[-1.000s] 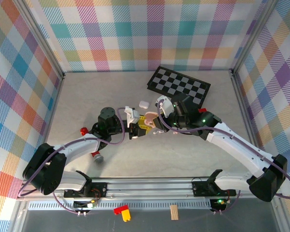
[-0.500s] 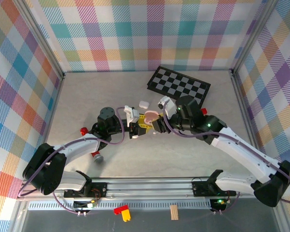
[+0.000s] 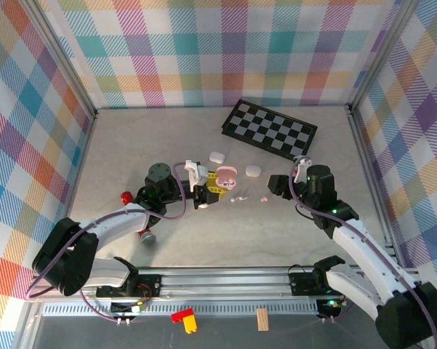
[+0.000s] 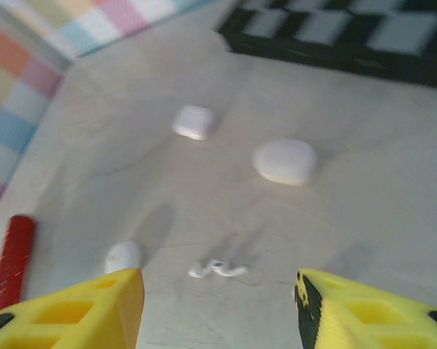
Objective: Insert the wireless bluetooth earbuds into the charging case
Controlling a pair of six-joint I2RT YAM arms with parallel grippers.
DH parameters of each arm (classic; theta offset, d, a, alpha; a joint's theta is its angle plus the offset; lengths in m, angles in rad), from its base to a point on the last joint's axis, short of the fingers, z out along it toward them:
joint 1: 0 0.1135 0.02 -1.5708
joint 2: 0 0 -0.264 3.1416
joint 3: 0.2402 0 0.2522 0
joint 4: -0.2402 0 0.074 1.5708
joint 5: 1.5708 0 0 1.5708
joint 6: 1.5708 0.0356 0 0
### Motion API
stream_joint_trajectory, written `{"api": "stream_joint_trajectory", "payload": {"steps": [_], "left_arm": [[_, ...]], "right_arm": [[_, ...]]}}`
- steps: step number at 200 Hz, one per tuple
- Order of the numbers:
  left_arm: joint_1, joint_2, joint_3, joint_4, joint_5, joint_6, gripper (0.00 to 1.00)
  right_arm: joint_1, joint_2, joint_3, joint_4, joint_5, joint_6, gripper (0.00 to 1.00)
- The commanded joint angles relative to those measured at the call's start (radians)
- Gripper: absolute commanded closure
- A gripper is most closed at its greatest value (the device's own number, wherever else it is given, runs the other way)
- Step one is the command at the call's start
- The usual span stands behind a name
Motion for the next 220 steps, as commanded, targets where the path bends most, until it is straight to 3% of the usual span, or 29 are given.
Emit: {"api": "stream_joint_trajectory", "payload": {"steps": [1, 51, 88, 154, 220], "left_arm": [[0.015, -0.030, -0.006, 0.046, 0.007, 0.001, 0.68], [0.015, -0.020, 0.000, 0.047, 0.016, -0.002, 0.68], [0.015, -0.030, -0.002, 0.035, 0.010, 0.003, 0.68], [0.016, -0.030, 0.007, 0.028, 0.015, 0.005, 0.68], [0.015, -0.031, 0.006, 0.035, 0.021, 0.002, 0.69]], "right_arm": [[-0.018, 0.109, 0.020, -0.006, 0.010, 0.104, 0.43], [-0.042, 0.476, 0.111, 0.002, -0.115, 0.092, 0.48], [-0.042, 0.629, 0.163, -0.021, -0.164, 0.185, 0.49], [-0.040, 0.609, 0.140, -0.074, -0.144, 0.194, 0.48], [-0.030, 0.599, 0.114, -0.042, -0.199, 0.224, 0.48]]}}
